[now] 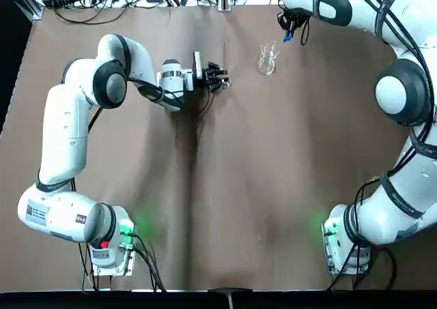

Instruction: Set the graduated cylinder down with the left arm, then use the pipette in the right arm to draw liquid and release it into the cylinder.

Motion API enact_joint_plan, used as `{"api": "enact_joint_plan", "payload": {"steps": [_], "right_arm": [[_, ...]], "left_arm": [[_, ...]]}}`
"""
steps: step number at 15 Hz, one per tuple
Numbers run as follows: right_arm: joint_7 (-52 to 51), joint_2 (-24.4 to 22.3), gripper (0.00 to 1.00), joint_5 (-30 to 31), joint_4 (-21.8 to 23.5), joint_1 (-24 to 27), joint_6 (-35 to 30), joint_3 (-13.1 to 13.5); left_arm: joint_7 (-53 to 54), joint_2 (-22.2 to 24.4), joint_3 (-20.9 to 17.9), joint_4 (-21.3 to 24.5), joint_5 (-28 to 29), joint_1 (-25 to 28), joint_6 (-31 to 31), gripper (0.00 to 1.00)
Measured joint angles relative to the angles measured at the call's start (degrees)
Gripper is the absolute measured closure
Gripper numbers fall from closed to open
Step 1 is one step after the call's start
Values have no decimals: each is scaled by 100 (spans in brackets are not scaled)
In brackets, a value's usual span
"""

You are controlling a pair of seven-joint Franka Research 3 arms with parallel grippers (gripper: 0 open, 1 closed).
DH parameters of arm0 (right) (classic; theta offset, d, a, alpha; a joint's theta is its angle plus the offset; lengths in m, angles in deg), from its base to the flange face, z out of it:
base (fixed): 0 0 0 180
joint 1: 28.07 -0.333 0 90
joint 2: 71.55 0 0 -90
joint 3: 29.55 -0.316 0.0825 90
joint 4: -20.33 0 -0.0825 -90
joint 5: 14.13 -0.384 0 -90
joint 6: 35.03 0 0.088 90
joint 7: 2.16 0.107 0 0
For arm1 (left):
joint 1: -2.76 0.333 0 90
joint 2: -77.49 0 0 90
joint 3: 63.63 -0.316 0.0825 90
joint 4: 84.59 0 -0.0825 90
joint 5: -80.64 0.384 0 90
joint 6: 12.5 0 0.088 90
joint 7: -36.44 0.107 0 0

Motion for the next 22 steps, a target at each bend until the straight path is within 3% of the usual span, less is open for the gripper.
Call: {"api": "enact_joint_plan", "payload": {"steps": [5,11,12,17,22], "right_arm": [[4,0,83,-4,0,0,1,0],[7,0,83,-8,-1,0,3,0],[8,0,83,-8,-2,0,3,0],[11,0,79,-13,-5,1,11,0],[13,0,79,-15,-7,2,15,0]], "left_arm": [[0,-6,-7,0,0,1,10,61],[2,-69,-40,-13,0,25,11,6],[2,-69,-40,-28,0,27,11,1],[0,179,-347,-157,309,266,21,1],[-515,678,-358,-72,1471,770,141,0]]}}
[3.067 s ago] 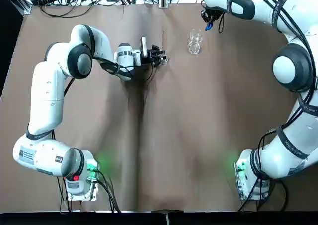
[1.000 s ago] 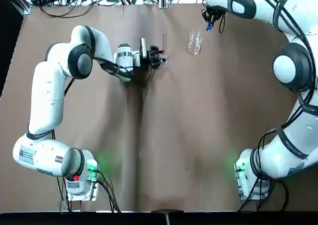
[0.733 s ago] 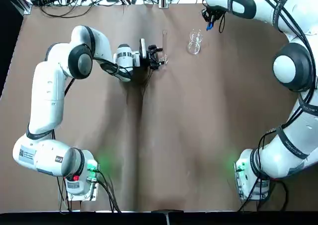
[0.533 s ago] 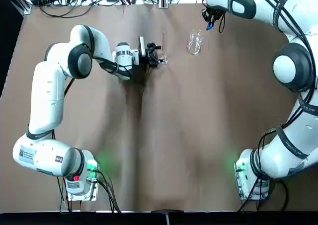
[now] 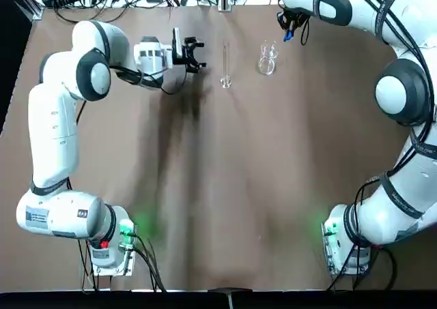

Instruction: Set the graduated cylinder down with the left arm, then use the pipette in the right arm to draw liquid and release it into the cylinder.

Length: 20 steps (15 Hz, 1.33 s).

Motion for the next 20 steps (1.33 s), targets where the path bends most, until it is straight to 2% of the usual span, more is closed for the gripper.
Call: {"api": "enact_joint_plan", "payload": {"steps": [7,10,15,16,20], "right_arm": [[102,0,79,-2,-2,0,2,-1],[129,0,79,-2,-2,0,5,-1],[138,0,77,-4,-4,0,76,-1],[150,0,77,-15,-4,0,81,-1],[165,0,77,-76,-6,0,87,-1]], "left_arm": [[-2432,1069,-91,39,2220,366,113,0],[-3224,1504,-95,38,3389,505,118,0],[-4482,2278,-94,90,4606,606,29,0],[-5396,2614,-95,148,5213,628,-124,0],[-7339,3239,-98,208,6611,785,-646,0]]}}
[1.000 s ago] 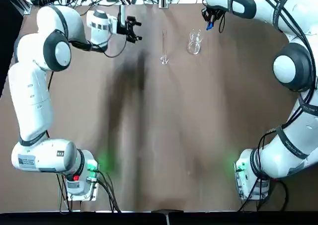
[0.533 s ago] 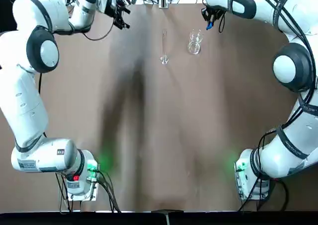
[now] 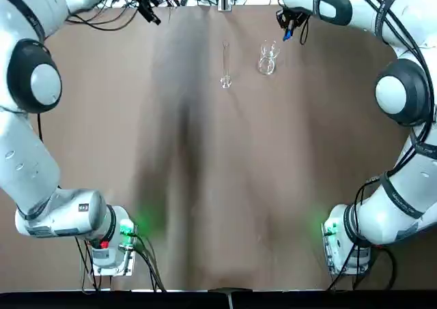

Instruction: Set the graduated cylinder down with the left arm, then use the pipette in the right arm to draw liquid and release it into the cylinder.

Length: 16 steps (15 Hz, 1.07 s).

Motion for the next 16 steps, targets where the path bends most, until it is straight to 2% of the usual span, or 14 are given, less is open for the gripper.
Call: {"api": "enact_joint_plan", "payload": {"steps": [5,10,16], "right_arm": [[2,0,79,-41,-21,0,4,-2],[2,0,81,-69,-30,-1,3,-24],[1,-34,82,-103,-95,-4,-12,-41]], "left_arm": [[-2547,687,2,48,1333,38,-943,0],[-5388,1205,25,105,1984,26,-2075,0],[-7905,1706,29,108,2758,25,-2827,0]]}}
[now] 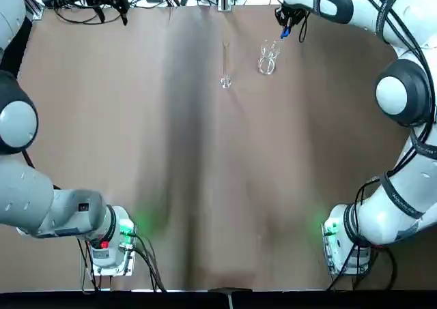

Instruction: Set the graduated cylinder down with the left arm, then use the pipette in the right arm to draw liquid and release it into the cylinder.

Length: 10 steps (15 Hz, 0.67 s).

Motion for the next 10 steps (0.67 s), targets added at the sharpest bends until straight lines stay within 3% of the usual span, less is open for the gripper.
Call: {"api": "enact_joint_plan", "payload": {"steps": [4,10], "right_arm": [[-1,-187,82,-13,-85,-19,-319,-11],[-2,-268,81,-13,-235,-34,-584,-39]], "left_arm": [[-578,103,-4,-255,153,-7,-50,0],[-652,101,-45,-283,157,30,-67,0]]}}
